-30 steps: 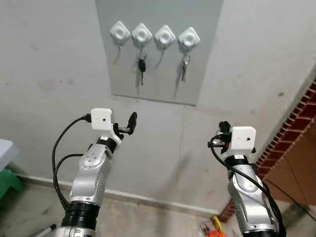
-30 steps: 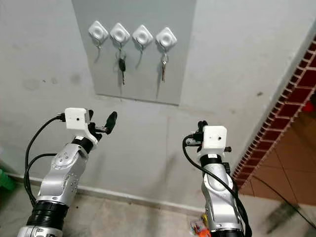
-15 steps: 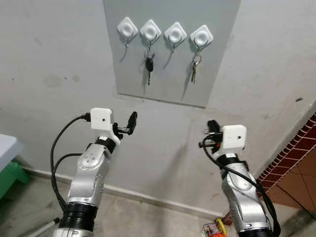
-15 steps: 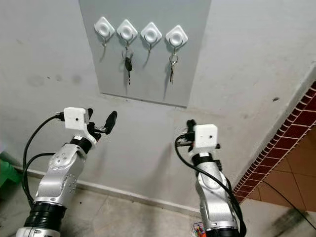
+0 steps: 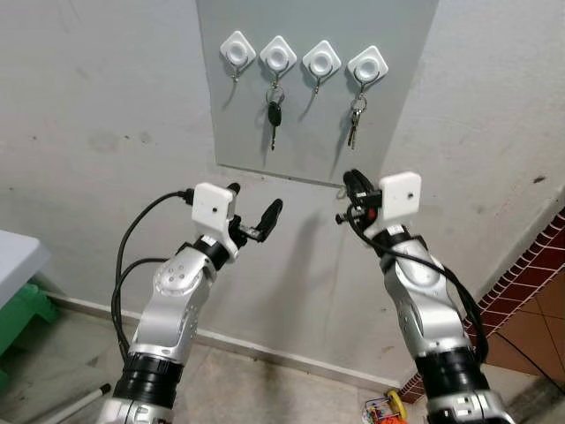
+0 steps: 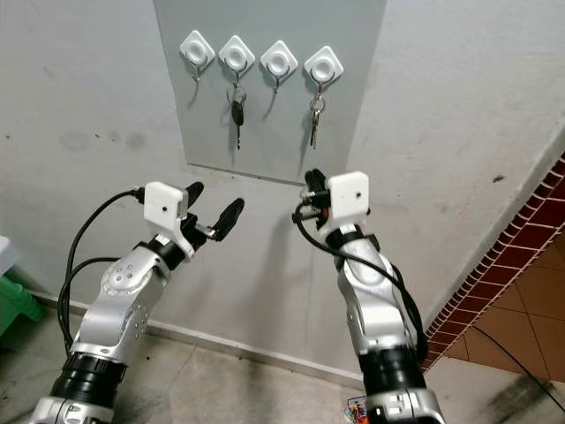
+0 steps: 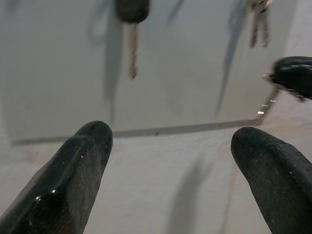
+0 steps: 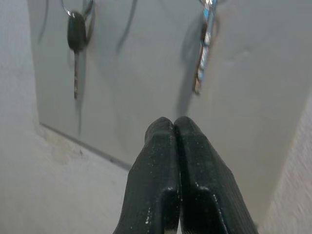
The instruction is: Hang keys on a hook
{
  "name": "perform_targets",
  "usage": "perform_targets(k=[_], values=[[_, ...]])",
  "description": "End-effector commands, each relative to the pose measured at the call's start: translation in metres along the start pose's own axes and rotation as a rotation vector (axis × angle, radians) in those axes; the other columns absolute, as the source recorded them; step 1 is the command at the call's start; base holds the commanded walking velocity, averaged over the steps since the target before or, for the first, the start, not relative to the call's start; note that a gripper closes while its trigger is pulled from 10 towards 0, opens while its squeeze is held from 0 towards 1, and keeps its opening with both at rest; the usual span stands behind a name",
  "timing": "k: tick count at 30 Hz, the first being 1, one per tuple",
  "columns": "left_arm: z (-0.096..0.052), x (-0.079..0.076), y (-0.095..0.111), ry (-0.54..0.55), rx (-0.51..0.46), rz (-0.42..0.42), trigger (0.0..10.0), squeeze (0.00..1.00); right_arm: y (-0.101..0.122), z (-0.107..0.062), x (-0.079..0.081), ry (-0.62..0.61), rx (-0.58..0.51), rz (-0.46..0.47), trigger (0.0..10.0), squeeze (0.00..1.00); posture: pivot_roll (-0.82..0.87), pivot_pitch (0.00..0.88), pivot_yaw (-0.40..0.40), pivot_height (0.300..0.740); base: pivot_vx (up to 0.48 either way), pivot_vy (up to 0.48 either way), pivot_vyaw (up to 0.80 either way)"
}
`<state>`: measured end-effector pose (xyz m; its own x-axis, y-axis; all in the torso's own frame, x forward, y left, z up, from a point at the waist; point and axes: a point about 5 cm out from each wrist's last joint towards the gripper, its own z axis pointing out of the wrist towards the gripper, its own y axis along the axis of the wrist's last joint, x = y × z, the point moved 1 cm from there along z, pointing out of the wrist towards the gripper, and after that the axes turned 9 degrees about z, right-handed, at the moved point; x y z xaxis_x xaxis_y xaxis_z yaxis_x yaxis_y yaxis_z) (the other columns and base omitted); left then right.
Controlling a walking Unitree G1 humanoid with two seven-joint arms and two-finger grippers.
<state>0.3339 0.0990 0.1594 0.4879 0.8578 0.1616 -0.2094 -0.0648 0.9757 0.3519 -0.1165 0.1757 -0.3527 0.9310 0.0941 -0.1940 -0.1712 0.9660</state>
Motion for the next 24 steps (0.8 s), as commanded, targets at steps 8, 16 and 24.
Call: perform_targets(k=[8, 16, 24], values=[[0.019, -0.005, 0.023, -0.037, -0.069, 0.024, 10.0, 0.00, 0.020, 0.029, 0.005, 0.047, -0.065, 0.015, 10.0, 0.00, -0.06, 0.000, -0.005, 0.740, 0.000, 0.000, 0.00], [0.024, -0.008, 0.028, -0.046, -0.089, 0.017, 10.0, 0.00, 0.027, 0.041, 0.012, 0.090, -0.095, 0.063, 10.0, 0.00, -0.06, 0.000, -0.007, 0.740, 0.000, 0.000, 0.00], [0.025, -0.009, 0.030, -0.050, -0.094, 0.015, 10.0, 0.00, 0.042, 0.047, 0.014, 0.098, -0.179, 0.120, 10.0, 0.00, -0.06, 0.000, -0.010, 0.740, 0.000, 0.000, 0.00]])
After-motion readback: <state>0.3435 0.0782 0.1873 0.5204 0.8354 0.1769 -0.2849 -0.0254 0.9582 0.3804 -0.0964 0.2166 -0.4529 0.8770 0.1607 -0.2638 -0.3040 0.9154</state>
